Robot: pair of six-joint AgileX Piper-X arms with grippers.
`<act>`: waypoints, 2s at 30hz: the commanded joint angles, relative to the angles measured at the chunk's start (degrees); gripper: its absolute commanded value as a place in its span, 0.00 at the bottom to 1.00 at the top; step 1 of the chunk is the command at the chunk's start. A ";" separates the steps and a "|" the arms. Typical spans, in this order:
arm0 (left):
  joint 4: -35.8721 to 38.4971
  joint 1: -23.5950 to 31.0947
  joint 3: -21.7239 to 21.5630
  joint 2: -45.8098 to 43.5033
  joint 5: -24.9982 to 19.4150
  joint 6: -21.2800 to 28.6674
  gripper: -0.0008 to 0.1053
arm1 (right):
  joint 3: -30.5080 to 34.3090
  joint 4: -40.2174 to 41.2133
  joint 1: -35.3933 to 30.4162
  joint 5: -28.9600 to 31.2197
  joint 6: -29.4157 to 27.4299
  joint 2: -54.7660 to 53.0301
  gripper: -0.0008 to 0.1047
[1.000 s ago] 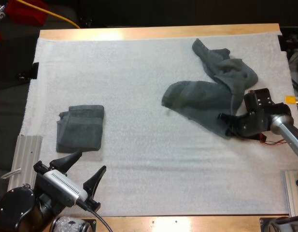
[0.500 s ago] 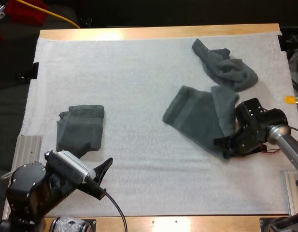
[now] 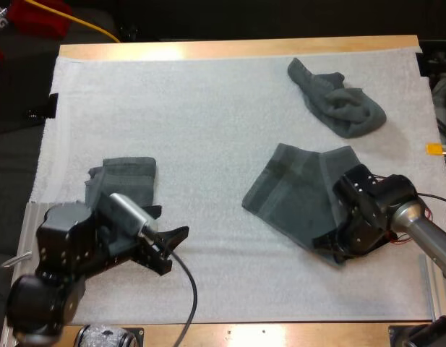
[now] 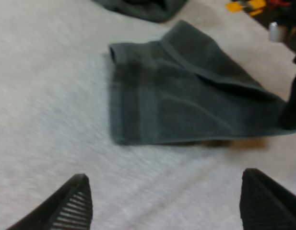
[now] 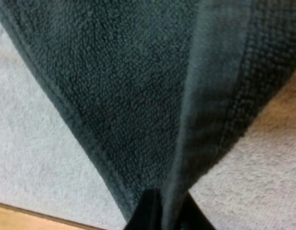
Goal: Pick towel from pile, fold and stack
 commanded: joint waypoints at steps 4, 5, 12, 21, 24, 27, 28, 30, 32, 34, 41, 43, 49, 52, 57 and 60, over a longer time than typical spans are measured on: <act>-2.08 -3.03 0.00 6.55 2.62 -0.73 0.60 | 0.84 0.68 0.36 1.03 -0.25 -0.45 0.02; -2.34 -3.54 0.00 7.42 2.76 -0.73 0.60 | 0.83 0.60 0.36 1.52 -0.25 -0.45 0.02; -7.28 -9.34 0.00 17.95 2.17 -2.31 0.60 | 0.81 -0.24 0.36 2.05 -0.25 -0.45 0.02; -13.08 -10.71 0.00 29.63 -1.22 -3.27 0.60 | 0.81 -1.56 0.36 2.05 0.22 -0.45 0.02; -15.60 -10.71 0.00 33.12 -1.21 -4.64 0.60 | 0.81 -2.60 0.36 2.05 1.30 -0.45 0.02; -18.85 -10.71 0.00 36.15 -1.21 -6.39 0.60 | 0.81 -3.22 0.36 2.05 1.86 -0.45 0.02; -19.82 -10.71 0.00 37.18 -1.21 -6.81 0.60 | 0.81 -3.23 0.36 2.05 2.05 -0.45 0.02; -21.36 -10.71 0.00 38.80 -1.21 -7.73 0.60 | 0.81 -3.23 0.36 2.05 2.03 -0.45 0.02; -22.66 -10.71 -0.05 40.38 -1.21 -8.85 0.60 | 0.81 -3.27 0.36 2.05 2.03 -0.45 0.02; -23.91 -10.71 -0.48 42.33 -1.21 -9.71 0.60 | 0.81 -3.71 0.36 2.05 2.03 -0.45 0.02; -24.10 -11.88 -3.82 47.96 -1.21 -9.71 0.60 | 0.81 -4.24 0.36 2.05 2.03 -0.45 0.02; -24.10 -13.50 -5.26 49.96 -1.21 -9.71 0.60 | 0.81 -4.24 0.36 2.05 2.03 -0.45 0.02; -24.10 -17.15 -9.38 55.01 -6.88 -9.21 0.60 | 0.81 -4.24 0.36 2.05 2.03 -0.45 0.02; -23.78 -17.35 -11.46 57.51 -7.71 -9.21 0.60 | 0.81 -4.24 0.36 2.05 2.03 -0.45 0.02; -21.49 -17.35 -14.59 61.36 -7.71 -9.21 0.60 | 0.81 -4.24 0.36 2.05 2.03 -0.45 0.02; -20.25 -17.35 -15.54 63.23 -7.71 -9.21 0.60 | 0.81 -4.28 0.36 2.05 2.03 -0.45 0.02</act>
